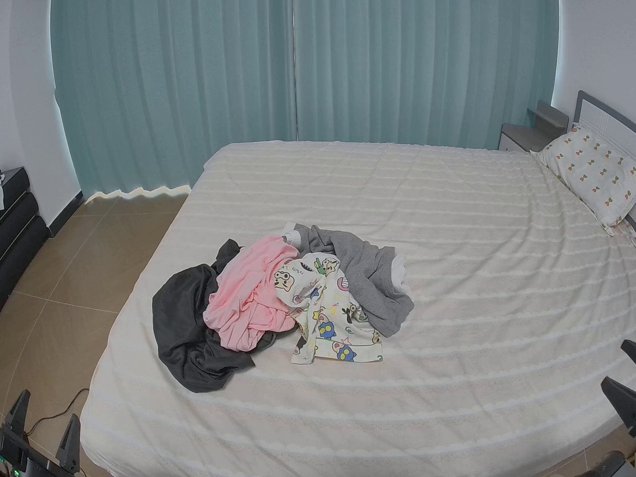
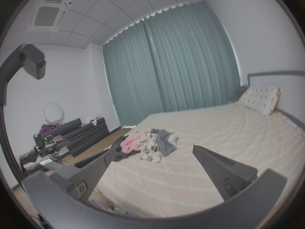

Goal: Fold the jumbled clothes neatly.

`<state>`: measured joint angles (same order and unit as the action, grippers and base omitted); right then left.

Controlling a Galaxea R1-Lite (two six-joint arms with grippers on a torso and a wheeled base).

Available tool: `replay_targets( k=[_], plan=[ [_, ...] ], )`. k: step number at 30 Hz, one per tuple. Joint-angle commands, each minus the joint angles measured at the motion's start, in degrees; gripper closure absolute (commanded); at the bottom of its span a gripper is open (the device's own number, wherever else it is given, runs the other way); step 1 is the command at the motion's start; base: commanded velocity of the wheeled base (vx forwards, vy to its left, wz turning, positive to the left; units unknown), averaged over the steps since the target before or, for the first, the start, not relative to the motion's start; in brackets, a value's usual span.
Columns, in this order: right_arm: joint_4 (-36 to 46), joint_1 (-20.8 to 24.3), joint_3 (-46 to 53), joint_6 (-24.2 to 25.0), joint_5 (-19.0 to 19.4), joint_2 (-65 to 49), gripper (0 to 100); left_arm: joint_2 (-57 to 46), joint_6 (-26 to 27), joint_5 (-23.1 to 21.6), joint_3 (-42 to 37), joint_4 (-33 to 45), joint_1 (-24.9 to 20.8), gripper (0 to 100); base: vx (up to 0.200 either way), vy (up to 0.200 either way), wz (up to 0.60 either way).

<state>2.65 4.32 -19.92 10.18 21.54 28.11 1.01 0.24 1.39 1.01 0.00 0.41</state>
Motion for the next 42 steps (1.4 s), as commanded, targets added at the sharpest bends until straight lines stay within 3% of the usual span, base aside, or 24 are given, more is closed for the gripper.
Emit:
replay_targets(
  k=[1, 7, 9, 16, 22, 31, 42],
  plan=[
    [-7.66, 11.59, -2.93, 10.30, 3.77, 33.24, 0, -1.01, 0.02, 0.02, -1.01, 0.00, 0.02, 0, 0.000, 0.000, 0.00],
    [-23.21, 19.24, -5.04, 22.08, 1.57, 54.24, 0, -1.01, 0.02, 0.02, -1.01, -0.09, 0.02, 0, 0.000, 0.000, 0.00],
    [-26.29, 20.38, -6.10, 23.04, -0.45, 59.69, 0, -1.01, 0.02, 0.02, -1.01, 0.00, 0.02, 0, 0.000, 0.000, 0.00],
    [-36.66, 23.55, -15.24, 25.06, -13.45, 82.81, 0, -1.01, -0.16, -0.16, -1.01, 0.00, 0.02, 0, 0.000, 0.000, 0.00],
    [-37.98, 24.78, -24.73, 28.23, -18.46, 93.18, 0, -1.01, 0.02, -0.16, -1.01, 0.00, 0.02, 0, 0.000, 0.000, 0.00],
    [-37.54, 24.34, -32.99, 27.70, -18.82, 103.02, 0, -1.01, -0.24, -0.16, -1.01, 0.00, 0.02, 0, 0.000, 0.000, 0.00],
    [-37.19, 24.34, -38.97, 23.40, -18.73, 110.76, 0, -1.01, -0.42, -0.16, -1.01, -0.09, 0.02, 0, 0.000, 0.000, 0.00]
  ],
)
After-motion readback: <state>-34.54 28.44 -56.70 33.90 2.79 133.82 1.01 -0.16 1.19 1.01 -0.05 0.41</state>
